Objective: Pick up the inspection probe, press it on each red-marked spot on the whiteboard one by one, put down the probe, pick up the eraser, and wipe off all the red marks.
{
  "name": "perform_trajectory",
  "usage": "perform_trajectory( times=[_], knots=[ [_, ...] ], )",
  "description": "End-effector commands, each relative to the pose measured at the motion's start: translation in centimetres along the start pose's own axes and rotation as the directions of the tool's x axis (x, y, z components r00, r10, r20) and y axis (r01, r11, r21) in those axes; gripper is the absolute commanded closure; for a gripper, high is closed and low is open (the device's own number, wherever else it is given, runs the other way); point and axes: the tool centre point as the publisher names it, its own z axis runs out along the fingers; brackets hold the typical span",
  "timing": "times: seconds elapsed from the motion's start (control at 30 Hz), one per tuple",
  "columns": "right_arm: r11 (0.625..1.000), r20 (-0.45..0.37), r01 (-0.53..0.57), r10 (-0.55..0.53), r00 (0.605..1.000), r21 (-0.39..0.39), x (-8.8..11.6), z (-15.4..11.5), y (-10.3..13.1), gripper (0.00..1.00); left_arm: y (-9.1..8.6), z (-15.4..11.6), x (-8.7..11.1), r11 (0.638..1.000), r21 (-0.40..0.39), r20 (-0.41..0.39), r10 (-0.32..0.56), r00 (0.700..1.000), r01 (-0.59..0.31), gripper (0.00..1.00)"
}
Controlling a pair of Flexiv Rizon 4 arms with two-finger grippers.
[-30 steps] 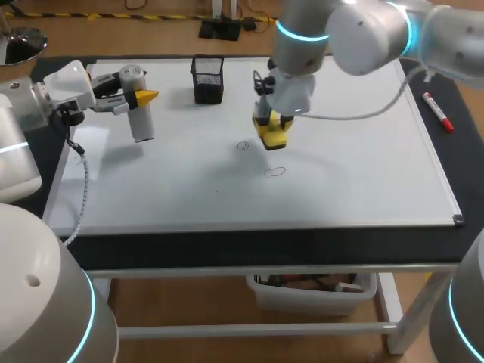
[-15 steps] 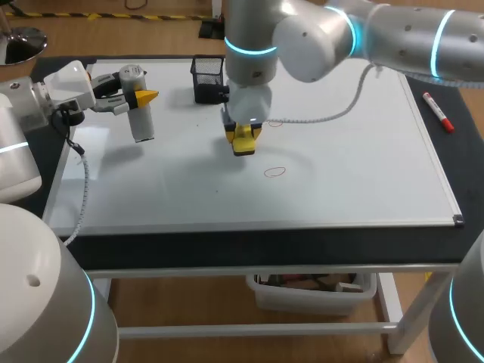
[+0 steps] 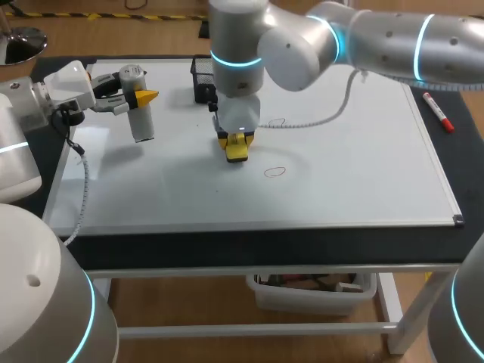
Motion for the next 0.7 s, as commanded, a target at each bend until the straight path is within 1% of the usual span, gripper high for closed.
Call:
perform_trajectory(
  times=[0.03,0.47,0.7],
  knots=[
    [1.000,-0.002,0.001,-0.001,1.000,-0.009,0.2,0.5,0.0,1.00,0.0,0.1,0.0,1.000,0.004,0.003,0.003,1.000,-0.003,1.00],
    [1.000,-0.030,-0.013,0.013,0.999,-0.015,1.3,1.5,0.3,1.00,0.0,0.1,0.0,1.000,0.004,0.003,0.003,1.000,-0.003,1.00],
    [1.000,-0.042,-0.024,0.023,0.999,-0.008,2.5,1.6,0.4,1.00,0.0,0.1,0.0,1.000,0.004,0.003,0.003,1.000,-0.003,1.00]
  ],
)
